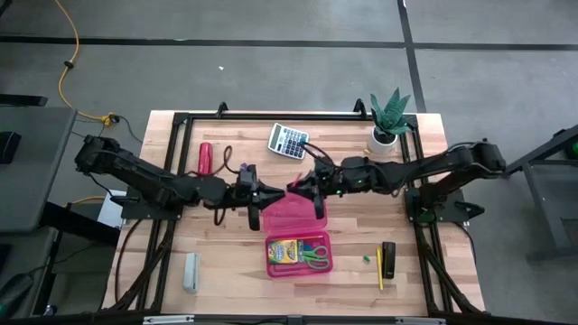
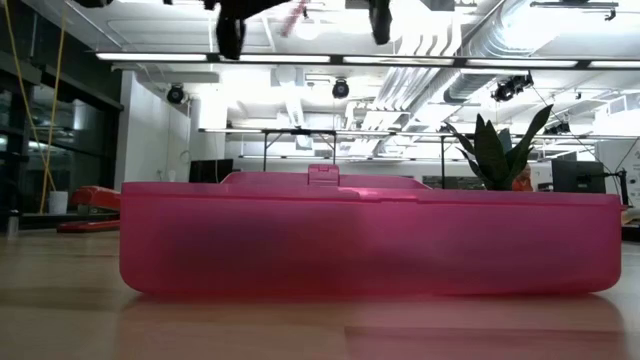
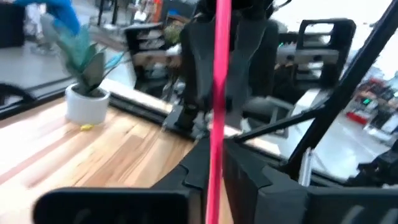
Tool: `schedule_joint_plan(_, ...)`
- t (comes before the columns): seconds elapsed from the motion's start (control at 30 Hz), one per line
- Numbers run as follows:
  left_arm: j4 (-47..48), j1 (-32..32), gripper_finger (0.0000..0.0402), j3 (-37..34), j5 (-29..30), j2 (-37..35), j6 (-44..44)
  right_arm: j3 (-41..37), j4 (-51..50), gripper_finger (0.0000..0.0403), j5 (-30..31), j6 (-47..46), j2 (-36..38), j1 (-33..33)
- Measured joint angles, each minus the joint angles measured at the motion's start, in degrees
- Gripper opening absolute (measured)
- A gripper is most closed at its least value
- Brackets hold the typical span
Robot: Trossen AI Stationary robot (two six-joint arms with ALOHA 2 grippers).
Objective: Pack school essentials
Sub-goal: Put the pink pencil into the pink supply box
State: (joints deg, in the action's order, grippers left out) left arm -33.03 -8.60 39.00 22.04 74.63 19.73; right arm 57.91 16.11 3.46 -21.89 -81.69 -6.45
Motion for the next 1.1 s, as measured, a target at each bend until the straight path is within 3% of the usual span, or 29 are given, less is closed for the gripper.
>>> schedule_joint_plan(0.27,21.7,0.5,0.0107,0.0,-0.2,-17.7,1.1,0.0,-21.0,0.0003,0.5,4.9,12.3,0.4)
schedule_joint_plan(0.37,25.4,0.1,0.0126,0.0,-1.3,-23.8,1.7,-0.2,-27.4,0.0002,-0.7,5.0,15.3,-1.1)
schedule_joint_plan(0.63,28.8,-1.0,0.0137,0.0,-1.9,-30.9,0.9,-3.7,-29.6,0.0001,-0.4,0.9,17.3,-5.0)
schedule_joint_plan(0.73,28.8,-0.9,0.0138,0.0,-0.2,-30.8,0.6,-3.7,-27.0,0.0001,-0.9,-2.2,15.7,-5.0)
schedule_joint_plan(0.8,28.8,-0.8,0.0138,0.0,0.6,-30.7,0.6,-3.0,-26.7,0.0001,-4.7,-3.4,12.8,-4.9)
schedule_joint_plan(1.1,29.1,-0.8,0.0138,0.0,1.7,-29.1,0.6,5.6,-31.6,0.0000,-14.7,1.4,-6.6,-6.6)
